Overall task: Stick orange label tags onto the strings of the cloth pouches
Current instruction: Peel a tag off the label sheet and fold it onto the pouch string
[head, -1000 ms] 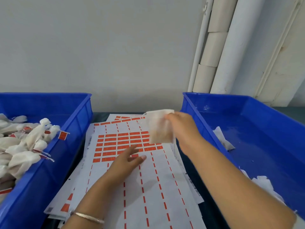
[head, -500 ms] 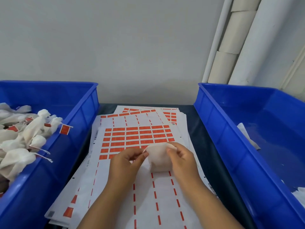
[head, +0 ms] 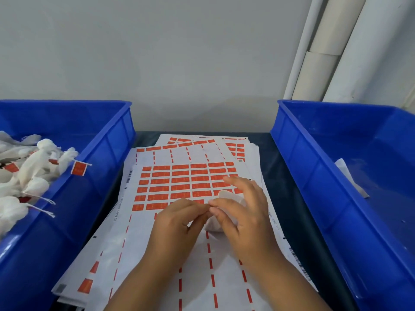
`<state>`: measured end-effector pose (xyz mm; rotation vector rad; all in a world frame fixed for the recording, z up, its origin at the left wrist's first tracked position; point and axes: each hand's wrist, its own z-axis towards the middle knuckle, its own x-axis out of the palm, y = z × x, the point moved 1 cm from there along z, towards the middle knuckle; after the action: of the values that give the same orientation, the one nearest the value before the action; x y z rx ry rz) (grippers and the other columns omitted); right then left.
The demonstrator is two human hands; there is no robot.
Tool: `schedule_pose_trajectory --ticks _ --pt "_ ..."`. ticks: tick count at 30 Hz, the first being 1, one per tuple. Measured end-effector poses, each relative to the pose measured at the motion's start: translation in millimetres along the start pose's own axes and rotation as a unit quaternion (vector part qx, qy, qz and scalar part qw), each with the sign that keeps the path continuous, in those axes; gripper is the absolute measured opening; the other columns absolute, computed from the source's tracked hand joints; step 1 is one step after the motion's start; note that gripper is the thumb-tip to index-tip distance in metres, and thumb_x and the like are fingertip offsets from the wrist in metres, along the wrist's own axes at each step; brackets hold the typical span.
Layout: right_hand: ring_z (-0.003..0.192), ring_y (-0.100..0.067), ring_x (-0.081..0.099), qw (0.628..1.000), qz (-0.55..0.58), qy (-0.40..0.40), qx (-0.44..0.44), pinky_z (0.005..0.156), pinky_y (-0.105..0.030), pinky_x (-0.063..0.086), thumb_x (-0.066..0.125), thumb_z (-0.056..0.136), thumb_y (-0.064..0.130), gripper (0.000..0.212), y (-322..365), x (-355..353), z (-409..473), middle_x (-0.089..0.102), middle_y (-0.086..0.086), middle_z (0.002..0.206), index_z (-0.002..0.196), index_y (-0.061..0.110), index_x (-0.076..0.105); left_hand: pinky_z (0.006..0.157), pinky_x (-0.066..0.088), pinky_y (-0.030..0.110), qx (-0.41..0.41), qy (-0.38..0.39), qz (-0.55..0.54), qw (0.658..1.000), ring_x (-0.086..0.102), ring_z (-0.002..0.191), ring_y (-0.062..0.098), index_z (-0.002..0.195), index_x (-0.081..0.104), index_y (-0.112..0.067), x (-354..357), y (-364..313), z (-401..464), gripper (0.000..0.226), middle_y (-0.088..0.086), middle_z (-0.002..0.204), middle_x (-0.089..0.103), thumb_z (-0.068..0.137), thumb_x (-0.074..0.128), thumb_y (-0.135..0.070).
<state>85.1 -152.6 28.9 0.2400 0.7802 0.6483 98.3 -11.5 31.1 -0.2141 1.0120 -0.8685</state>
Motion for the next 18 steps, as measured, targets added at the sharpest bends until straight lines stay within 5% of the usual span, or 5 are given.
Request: schedule_pose_trajectory --ticks 5,10,13,18 --pt "0.112 -0.024 0.056 1.000 0.020 0.015 -0.009 0.097 -0.035 0.042 0.055 0.085 0.042 0.031 -4 -1 3 0.063 -0.005 0.117 0.092 0.017 0.071 0.071 0.040 0.006 -0.010 0.004 -0.006 1.000 0.055 0.068 -0.003 0.089 0.075 -0.015 -2 0 0 0.021 -0.006 0.082 0.071 0.072 0.072 -0.003" --pt "0.104 -0.009 0.057 0.998 0.058 0.019 -0.028 0.093 -0.047 0.051 0.043 0.092 0.052 0.046 -3 -1 2 0.070 -0.001 0.103 0.090 0.015 0.070 0.064 0.037 -0.005 -0.108 -0.007 -0.091 0.990 0.054 0.078 -0.018 0.077 0.062 -0.042 -7 -5 2 0.017 -0.037 0.071 0.054 0.077 0.062 -0.025" --pt "0.084 -0.004 0.060 0.998 0.064 0.002 -0.020 0.080 -0.033 0.056 0.057 0.089 0.042 0.033 0 -2 1 0.072 0.000 0.084 0.084 0.013 0.071 0.055 0.042 0.002 -0.155 -0.012 -0.120 0.981 0.052 0.083 -0.018 0.068 0.055 -0.043 -7 -6 3 0.016 -0.034 0.065 0.059 0.078 0.059 -0.030" --pt "0.077 0.008 0.054 0.996 0.085 0.019 0.030 0.076 -0.005 0.044 0.065 0.078 0.028 0.013 5 -3 -1 0.067 0.011 0.080 0.080 0.017 0.070 0.057 0.043 0.002 -0.209 -0.084 -0.237 0.945 0.061 0.074 -0.003 0.072 0.064 -0.029 -9 -6 4 0.017 -0.021 0.072 0.066 0.076 0.050 -0.039"
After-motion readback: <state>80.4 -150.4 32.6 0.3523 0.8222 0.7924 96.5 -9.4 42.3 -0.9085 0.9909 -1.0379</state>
